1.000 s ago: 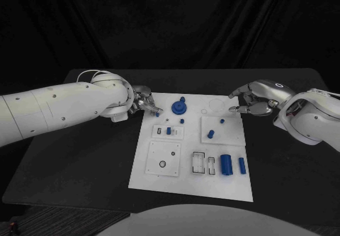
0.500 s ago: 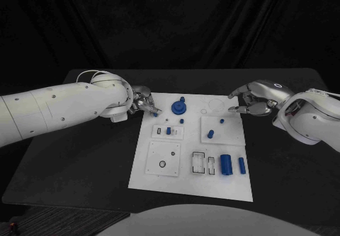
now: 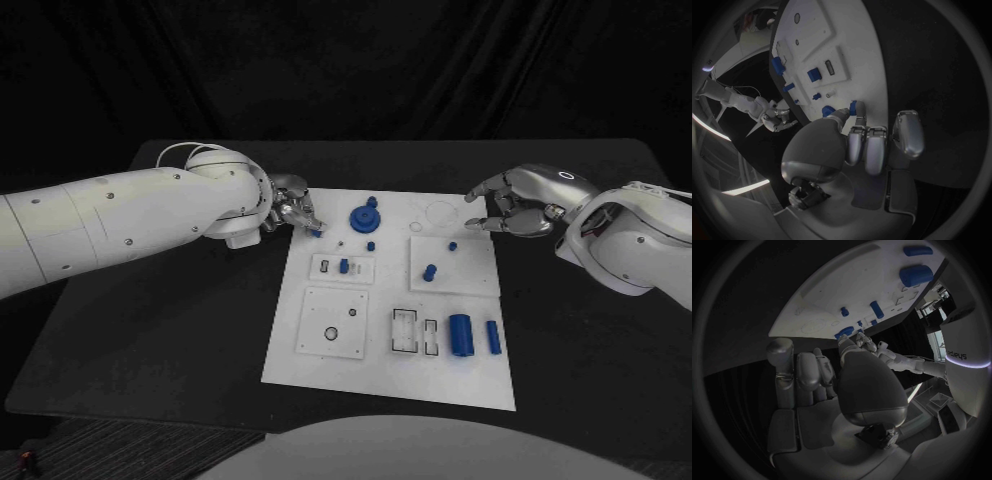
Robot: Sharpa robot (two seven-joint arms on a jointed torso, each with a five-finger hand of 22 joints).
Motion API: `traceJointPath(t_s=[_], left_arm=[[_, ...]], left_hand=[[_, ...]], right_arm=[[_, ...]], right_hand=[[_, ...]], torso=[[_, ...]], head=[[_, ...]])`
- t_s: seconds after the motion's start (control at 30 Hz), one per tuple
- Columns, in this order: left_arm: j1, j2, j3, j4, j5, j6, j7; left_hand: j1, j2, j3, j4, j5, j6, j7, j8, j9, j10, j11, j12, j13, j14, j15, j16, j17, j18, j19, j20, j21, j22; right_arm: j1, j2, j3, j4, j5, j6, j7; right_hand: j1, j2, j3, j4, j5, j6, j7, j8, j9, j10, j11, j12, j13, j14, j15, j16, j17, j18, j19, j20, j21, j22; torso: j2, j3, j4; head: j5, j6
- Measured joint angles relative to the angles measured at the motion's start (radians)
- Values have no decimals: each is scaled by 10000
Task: Assemble the parts on the task board
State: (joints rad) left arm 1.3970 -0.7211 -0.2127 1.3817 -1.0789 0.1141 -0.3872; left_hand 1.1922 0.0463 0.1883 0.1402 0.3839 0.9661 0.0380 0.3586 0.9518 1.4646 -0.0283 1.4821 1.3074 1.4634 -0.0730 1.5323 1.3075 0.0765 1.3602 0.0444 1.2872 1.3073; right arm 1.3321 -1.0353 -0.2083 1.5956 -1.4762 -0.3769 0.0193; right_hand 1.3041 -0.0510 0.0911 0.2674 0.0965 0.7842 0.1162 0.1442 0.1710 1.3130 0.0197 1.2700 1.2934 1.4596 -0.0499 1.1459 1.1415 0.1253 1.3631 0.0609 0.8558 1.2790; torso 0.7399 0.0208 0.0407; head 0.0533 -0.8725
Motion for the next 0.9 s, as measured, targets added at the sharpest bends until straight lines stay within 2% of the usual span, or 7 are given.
traceJointPath(t_s=[0.13, 0.3, 0.37, 0.57, 0.63, 0.83, 0.9], left_arm=[[-6, -29, -4, 12, 0, -3, 2], [-7, -70, -6, 27, -1, -8, 2], [-8, -91, -6, 42, -2, -9, 2], [-8, -183, -6, 142, -3, -69, 10], [-8, -239, -6, 223, -3, -135, 23], [-9, -559, -3, 682, 128, -558, 44], [-9, -705, -2, 879, 271, -689, 43]], left_hand=[[-60, -279, 713, -208, 289, 27, -22, -49, -6, 0, 0, -70, 0, 0, 0, -29, 0, 2, 0, 0, -40, 0], [-304, -612, 1600, -387, 377, 55, -3, -50, 65, 0, 0, -160, 0, 0, 0, -29, 0, 0, 0, 0, -75, 0], [-436, -765, 2071, -570, 378, 79, 20, -86, 115, 0, 0, -160, 0, 0, 0, -29, 0, 0, 0, 0, -117, 0], [-535, -864, 2264, -535, 434, 96, 38, -91, 174, 0, 0, -159, 0, 0, 0, -29, 0, 0, 0, 0, -117, 0], [-568, -897, 2459, -672, 471, 83, 27, -91, 184, 0, 0, -159, 0, 0, 0, -29, 0, 1, 1, 0, -117, 0], [-661, -989, 2544, -678, 574, 77, 32, -88, 224, 0, 0, -159, 0, 0, 0, -29, 0, 1, 39, -37, -117, 0], [-674, -1001, 2554, -687, 574, 78, 32, -88, 228, 0, 0, -159, 0, 0, 0, -29, 0, 0, 39, -38, -117, 0]], right_arm=[[-1, 3, 0, -6, 0, 10, -1], [-3, 5, 0, -14, 0, 21, -2], [-3, 6, 0, -17, 0, 22, -2], [-4, 8, 0, -30, 0, 22, -2], [-5, 5, 0, -31, 0, 21, -1], [-7, -6, 0, -32, 3, 18, 0], [-7, -9, 0, -32, 3, 16, 2]], right_hand=[[0, 0, 0, 0, 0, 0, 0, 0, -9, 0, 0, 0, -9, 0, 0, 0, -21, 0, 0, 0, 0, 0], [0, 0, 0, 0, 0, 0, 0, 0, -9, 0, 0, 0, -18, 0, 0, 0, -21, -1, 0, 0, 0, 1], [0, 0, 0, 0, 5, 0, 0, 0, -9, 0, 0, 0, -18, 0, 0, 1, -22, -1, 0, 0, 0, 1], [2, 2, 0, 0, 36, 0, 0, 0, -9, 0, 0, 0, -18, 0, 0, 1, -30, -2, 0, 0, 0, 0], [29, 28, 0, 0, 36, 0, 0, 0, -19, -28, 28, -44, -35, 0, 0, -36, -31, -1, -35, -35, -52, -18], [40, 40, -28, -27, 35, 0, 0, 0, -19, -73, 1, -44, -37, 0, 0, -36, -30, -2, -35, -35, -52, -18], [40, 40, -27, -27, 35, 0, 0, 0, -19, -73, 1, -44, -37, 0, 0, -37, -30, -2, -35, -35, -52, -18]], torso=[[2, 0, 1], [4, -1, 8], [4, -1, 12], [8, -4, 17], [9, -5, 18], [7, -7, 13], [0, -7, 6]], head=[[0, 0], [11, 0], [19, 0], [16, 0], [5, 0], [-12, 0], [26, 0]])
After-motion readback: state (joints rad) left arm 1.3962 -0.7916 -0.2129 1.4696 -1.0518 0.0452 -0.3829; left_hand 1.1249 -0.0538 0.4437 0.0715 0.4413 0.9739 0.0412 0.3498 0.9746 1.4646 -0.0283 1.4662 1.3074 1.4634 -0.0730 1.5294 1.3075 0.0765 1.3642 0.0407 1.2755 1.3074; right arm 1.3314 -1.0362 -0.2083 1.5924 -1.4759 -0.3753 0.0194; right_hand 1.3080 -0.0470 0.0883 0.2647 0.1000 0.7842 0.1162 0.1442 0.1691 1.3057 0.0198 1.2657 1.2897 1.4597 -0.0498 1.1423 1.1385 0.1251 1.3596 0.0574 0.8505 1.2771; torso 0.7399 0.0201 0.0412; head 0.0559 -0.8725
